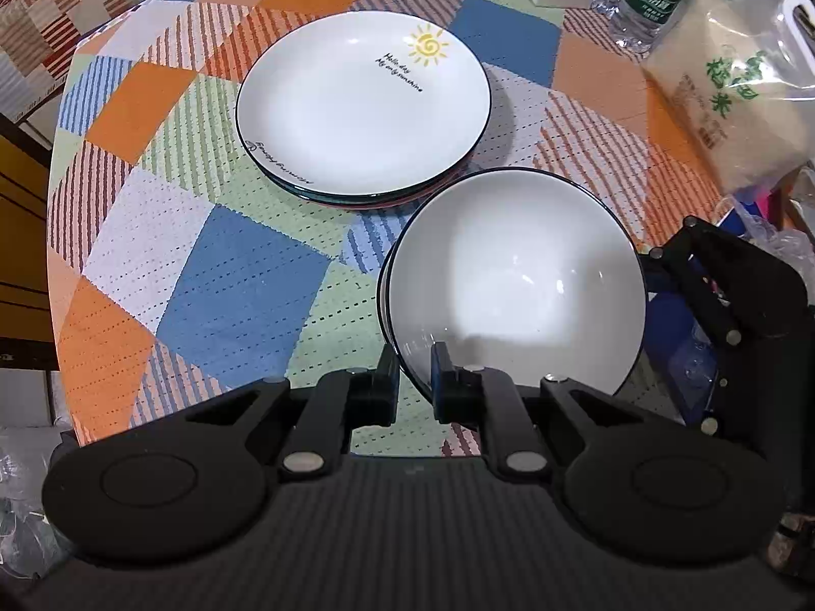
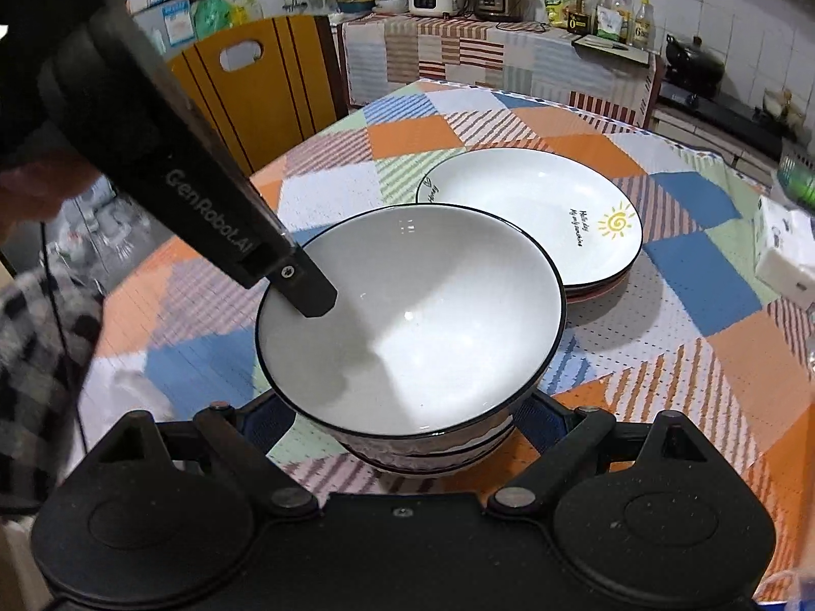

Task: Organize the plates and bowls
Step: 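Carry the third bowl with the left gripper and lower it into the bowl stack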

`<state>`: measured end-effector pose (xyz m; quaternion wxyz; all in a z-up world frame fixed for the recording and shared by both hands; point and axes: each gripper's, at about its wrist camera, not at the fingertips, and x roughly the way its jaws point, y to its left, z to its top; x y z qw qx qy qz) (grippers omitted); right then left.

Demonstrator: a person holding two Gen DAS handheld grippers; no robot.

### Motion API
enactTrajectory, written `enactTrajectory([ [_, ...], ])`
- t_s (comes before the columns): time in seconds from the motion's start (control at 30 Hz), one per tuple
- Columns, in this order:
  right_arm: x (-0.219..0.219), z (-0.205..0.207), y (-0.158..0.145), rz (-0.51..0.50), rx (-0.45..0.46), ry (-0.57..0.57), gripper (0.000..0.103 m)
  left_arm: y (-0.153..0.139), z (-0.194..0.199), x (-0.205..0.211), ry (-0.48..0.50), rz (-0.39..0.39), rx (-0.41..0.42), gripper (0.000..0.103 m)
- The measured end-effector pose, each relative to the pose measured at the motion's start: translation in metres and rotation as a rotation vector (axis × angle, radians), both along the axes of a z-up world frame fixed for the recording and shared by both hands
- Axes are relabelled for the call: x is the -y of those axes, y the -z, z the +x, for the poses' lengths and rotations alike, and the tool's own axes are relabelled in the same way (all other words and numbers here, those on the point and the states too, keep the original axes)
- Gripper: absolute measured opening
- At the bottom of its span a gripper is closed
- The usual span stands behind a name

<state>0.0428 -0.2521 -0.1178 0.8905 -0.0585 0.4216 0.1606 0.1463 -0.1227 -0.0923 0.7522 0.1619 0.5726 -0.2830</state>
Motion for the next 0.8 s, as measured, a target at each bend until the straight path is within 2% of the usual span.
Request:
enactTrajectory([
  [0.23, -0.005, 0.004, 0.006, -0.064, -0.012, -0.010, 0.096, 0.015, 0.000, 0.007, 0.008, 0.056, 0.030, 0.011],
  [0.4, -0.009, 0.002, 0.009, -0.102, 0.001, -0.003, 0.099, 0.023, -0.001, 0.008, -0.004, 0.051, 0.057, 0.015],
  [0.53, -0.006, -0.007, 0.005, -0.098, 0.038, 0.006, 0.099, 0.019, -0.001, -0.004, -0.032, -0.019, 0.060, 0.018],
  [0.67, -0.002, -0.024, -0.009, -0.082, 0.086, -0.011, 0.099, 0.004, 0.001, -0.027, -0.089, -0.139, 0.046, 0.037],
  [0.73, 0.001, -0.032, -0.016, -0.065, 0.100, -0.011, 0.099, -0.003, 0.002, -0.039, -0.117, -0.196, 0.027, 0.042],
  [0.8, 0.006, -0.037, -0.019, -0.044, 0.102, -0.005, 0.100, -0.005, 0.004, -0.049, -0.123, -0.232, -0.012, 0.053],
])
